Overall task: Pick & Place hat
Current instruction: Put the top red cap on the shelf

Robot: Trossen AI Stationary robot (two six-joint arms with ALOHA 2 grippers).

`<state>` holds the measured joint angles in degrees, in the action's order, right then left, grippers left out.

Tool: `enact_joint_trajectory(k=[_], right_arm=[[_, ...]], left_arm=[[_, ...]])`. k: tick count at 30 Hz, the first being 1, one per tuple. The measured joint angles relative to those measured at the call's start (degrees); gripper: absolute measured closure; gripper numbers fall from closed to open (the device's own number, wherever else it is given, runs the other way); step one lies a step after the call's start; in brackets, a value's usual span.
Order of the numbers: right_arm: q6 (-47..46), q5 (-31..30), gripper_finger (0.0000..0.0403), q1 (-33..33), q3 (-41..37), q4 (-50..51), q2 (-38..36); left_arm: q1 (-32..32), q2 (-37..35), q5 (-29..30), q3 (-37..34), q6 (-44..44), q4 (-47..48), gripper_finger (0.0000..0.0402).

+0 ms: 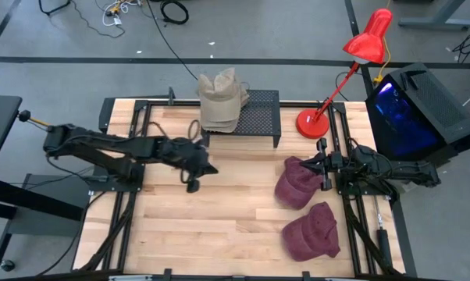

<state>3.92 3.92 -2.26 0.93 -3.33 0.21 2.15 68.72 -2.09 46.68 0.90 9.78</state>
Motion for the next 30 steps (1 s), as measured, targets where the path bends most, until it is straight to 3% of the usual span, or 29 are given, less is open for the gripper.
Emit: enact_joint_trajectory(k=[14, 30], right_arm=[[0.01, 0.0, 0.0387, 0.0, 0.01, 0.0, 0.0], [0.0, 0.0, 0.0387, 0.0, 0.01, 0.0, 0.0]], left_arm=[[-0.02, -21.2, 2.3, -23.3, -0.03, -9.32, 0.0388], [-0.02, -40.08, 2.27, -35.11, -0.01, -9.2, 0.0396]])
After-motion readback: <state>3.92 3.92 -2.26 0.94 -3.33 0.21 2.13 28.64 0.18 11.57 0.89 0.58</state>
